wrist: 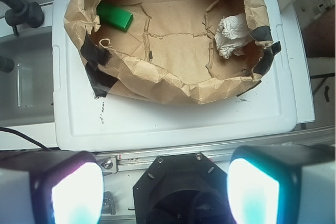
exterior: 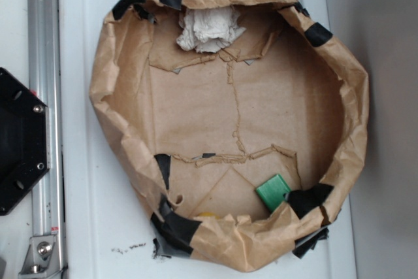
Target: Grab the white paper.
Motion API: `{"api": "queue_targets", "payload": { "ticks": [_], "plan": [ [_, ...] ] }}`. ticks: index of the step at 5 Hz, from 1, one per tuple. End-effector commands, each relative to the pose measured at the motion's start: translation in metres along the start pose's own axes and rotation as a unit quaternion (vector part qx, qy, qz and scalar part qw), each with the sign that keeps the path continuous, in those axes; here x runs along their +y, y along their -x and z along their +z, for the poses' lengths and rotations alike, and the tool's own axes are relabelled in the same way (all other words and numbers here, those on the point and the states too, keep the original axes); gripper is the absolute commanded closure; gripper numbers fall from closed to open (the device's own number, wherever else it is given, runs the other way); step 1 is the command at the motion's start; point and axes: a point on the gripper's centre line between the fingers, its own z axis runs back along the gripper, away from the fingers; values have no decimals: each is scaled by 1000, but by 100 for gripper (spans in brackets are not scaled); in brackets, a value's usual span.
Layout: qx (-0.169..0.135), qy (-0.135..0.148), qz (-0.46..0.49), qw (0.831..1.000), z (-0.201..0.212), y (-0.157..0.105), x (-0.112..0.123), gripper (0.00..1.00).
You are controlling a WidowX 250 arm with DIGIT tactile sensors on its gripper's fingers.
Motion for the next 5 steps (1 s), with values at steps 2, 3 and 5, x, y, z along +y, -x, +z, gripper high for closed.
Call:
{"api": "queue_targets", "payload": {
  "ticks": [2, 3, 5],
  "plan": [
    [-17, -54, -69, 996, -31, -47, 12, 0],
    [-20, -94, -176, 980, -61, -85, 9, 0],
    [34, -93, -383, 918, -128, -125, 24, 0]
  ]
}}
